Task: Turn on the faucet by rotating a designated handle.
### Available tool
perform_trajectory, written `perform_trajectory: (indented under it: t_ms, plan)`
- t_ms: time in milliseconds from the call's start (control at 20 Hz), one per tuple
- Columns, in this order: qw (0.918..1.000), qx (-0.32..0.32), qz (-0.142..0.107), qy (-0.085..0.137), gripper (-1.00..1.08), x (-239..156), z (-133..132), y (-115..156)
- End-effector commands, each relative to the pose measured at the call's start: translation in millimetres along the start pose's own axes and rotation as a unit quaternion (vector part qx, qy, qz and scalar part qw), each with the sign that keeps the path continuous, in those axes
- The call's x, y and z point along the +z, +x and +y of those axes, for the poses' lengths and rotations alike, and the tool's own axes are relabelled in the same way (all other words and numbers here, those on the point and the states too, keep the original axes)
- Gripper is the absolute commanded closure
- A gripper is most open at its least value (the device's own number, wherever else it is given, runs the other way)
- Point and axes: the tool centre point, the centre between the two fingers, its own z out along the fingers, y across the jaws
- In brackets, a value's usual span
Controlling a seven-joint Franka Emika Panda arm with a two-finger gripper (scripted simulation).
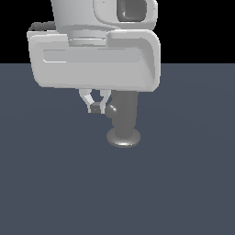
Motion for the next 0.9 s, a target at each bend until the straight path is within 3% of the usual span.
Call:
perform_trajectory:
  t_ms: [0, 850]
  plan:
    - [1.0, 0.009, 0.001, 0.001, 1.08, 0, 19, 5]
    - [1.0, 0.009, 0.001, 0.001, 1.08, 0, 101, 17]
